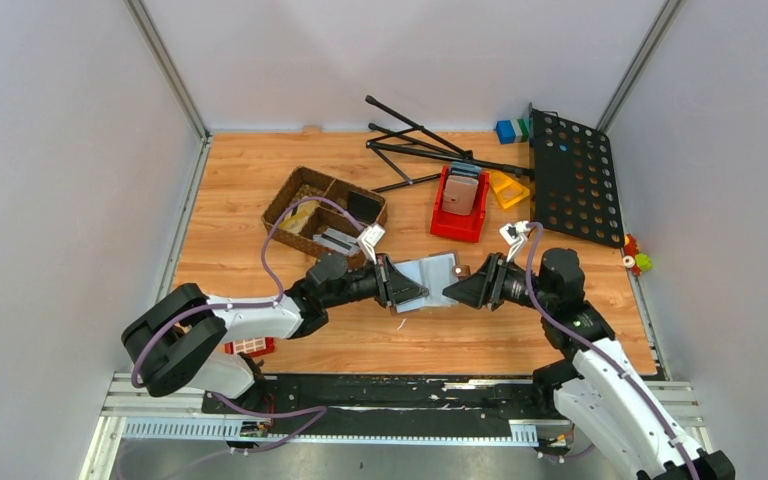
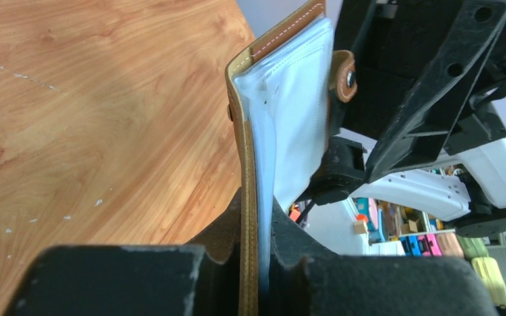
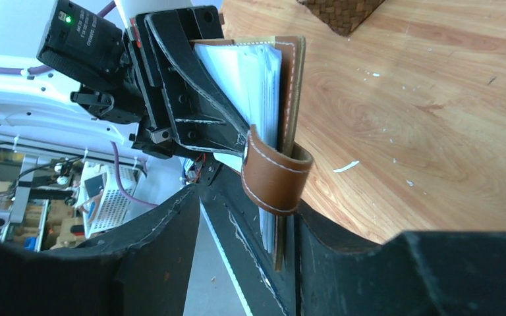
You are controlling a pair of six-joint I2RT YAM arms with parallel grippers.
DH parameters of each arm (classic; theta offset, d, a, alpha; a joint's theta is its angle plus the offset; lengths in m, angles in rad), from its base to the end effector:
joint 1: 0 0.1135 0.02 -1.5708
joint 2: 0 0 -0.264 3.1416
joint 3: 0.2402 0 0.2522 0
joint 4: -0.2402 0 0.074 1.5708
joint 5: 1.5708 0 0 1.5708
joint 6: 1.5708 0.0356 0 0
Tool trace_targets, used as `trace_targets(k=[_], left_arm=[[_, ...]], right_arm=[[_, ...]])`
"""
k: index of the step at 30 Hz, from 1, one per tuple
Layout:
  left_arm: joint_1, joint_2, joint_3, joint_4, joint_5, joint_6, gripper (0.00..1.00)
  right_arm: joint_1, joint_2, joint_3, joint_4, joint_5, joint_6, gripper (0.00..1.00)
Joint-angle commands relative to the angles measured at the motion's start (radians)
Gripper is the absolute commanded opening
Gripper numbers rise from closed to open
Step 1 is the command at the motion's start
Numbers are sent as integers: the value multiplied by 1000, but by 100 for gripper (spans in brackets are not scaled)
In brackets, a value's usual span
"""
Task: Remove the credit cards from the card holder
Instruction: Remove the credit card from the card holder.
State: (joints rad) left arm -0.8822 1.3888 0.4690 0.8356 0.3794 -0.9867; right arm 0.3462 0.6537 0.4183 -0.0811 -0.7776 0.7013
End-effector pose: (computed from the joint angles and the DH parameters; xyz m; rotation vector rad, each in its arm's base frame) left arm 0.1646 -0.2208 0.2056 0.2400 1.9506 -1.6516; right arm 0.1393 0.0768 0.2443 -0.2280 2.0449 1.4147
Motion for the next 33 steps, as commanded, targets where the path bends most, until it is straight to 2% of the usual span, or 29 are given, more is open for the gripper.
trace_targets(k=[1, 10, 13, 17, 20, 25, 27, 30, 31, 33], left_arm=[[-4, -26, -12, 57, -12, -4, 8], [1, -55, -28, 82, 12, -21, 7], [7, -58, -31, 84, 16, -26, 6], [19, -46, -44, 125, 27, -49, 3], [32, -20, -62, 258, 65, -96, 0], [40, 40, -58, 523, 174, -205, 0], [40, 56, -52, 578, 194, -231, 0], [42, 53, -52, 562, 191, -229, 0], [45, 46, -53, 529, 186, -215, 1], [52, 24, -54, 429, 156, -177, 16]], right_arm=[[5, -39, 88, -170, 110, -113, 46], [4, -49, 86, -184, 154, -113, 18], [4, -46, 84, -167, 134, -105, 14], [3, -49, 75, -130, 87, -88, 15], [4, -48, 81, -153, 114, -104, 8], [4, -23, 66, -105, 78, -79, 7], [0, -17, 60, -52, 37, -46, 0], [-9, -30, 45, 42, -20, 23, 0], [-11, -38, 36, 68, -33, 48, 0], [-12, -43, 21, 136, -50, 90, 0]])
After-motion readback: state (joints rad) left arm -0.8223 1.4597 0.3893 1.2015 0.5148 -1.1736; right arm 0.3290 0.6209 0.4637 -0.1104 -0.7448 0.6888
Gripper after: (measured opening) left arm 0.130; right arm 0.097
